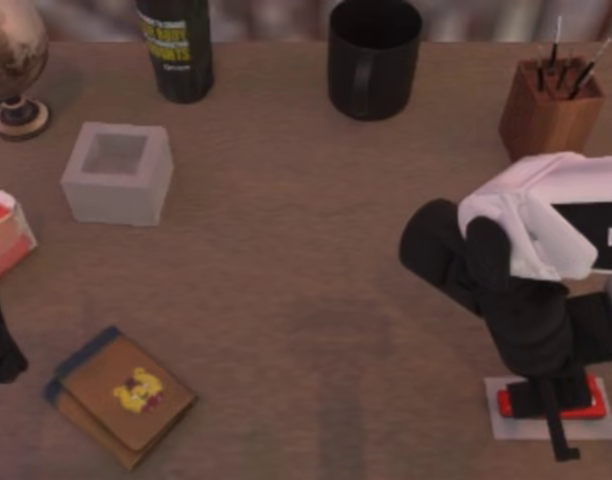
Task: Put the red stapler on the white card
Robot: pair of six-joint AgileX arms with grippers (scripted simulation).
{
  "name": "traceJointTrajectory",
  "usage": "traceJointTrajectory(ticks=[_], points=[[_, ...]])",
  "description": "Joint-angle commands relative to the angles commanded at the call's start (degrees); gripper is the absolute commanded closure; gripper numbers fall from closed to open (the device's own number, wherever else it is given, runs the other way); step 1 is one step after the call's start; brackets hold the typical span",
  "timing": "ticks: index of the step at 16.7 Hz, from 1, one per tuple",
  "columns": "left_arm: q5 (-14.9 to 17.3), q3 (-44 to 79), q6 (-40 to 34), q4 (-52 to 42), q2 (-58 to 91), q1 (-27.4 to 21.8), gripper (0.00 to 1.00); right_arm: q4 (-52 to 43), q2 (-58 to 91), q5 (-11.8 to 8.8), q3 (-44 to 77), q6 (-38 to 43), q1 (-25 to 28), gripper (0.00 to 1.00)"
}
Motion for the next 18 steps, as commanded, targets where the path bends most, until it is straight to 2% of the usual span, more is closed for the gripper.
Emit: traceJointTrajectory(ticks=[2, 15, 18], points=[[0.0, 0.0, 0.0, 0.0, 0.0, 0.0, 0.00, 0.0, 0.0, 0.0, 0.0, 0.0, 0.0, 1.00], [0.0, 0.0, 0.0, 0.0, 0.0, 0.0, 0.00, 0.0, 0.0, 0.0, 0.0, 0.0, 0.0, 0.02], [0.0, 0.0, 0.0, 0.0, 0.0, 0.0, 0.00, 0.0, 0.0, 0.0, 0.0, 0.0, 0.0, 0.00]])
